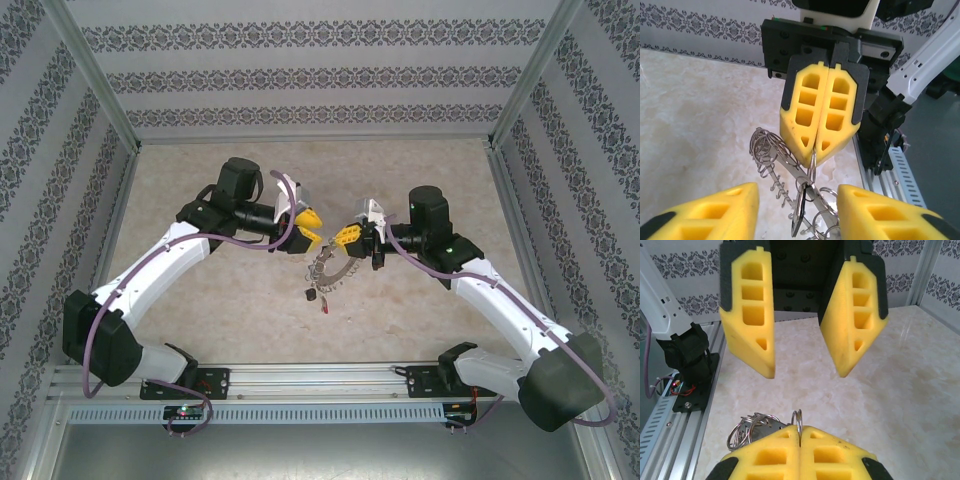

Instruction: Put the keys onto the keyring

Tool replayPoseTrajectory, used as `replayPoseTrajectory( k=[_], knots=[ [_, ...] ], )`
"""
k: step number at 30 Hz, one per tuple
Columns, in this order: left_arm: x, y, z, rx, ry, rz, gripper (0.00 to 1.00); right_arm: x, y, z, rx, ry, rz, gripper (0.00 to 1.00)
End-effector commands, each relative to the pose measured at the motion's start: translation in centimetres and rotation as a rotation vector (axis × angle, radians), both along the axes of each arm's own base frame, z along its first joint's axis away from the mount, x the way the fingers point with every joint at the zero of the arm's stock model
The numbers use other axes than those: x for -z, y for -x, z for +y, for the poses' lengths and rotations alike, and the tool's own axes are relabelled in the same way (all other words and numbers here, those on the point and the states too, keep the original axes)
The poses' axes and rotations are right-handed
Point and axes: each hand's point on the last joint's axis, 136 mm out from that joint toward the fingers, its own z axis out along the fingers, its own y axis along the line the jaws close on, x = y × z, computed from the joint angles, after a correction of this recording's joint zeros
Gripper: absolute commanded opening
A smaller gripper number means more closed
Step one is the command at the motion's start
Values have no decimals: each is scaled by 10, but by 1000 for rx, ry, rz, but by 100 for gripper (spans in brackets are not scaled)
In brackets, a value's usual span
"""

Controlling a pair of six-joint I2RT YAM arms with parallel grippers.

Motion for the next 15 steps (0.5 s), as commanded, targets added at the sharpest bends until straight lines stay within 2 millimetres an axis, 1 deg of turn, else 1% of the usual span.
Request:
replayPoseTrajectory(
  k=[1,8,11,14,15],
  knots=[
    [-4,7,-2,45,6,2,40,-26,7,5,-50,-42,-74,0],
    [3,12,-13,79,-31,6,27,-33,6,11,-49,-52,-69,0],
    [3,14,-16,93,-36,9,26,-34,6,14,-53,-51,-65,0],
    [-2,19,-17,126,-6,15,26,-34,3,16,-46,-47,-62,0],
    [-2,19,-18,128,-5,21,24,-34,3,17,-45,-46,-59,0]
  ],
)
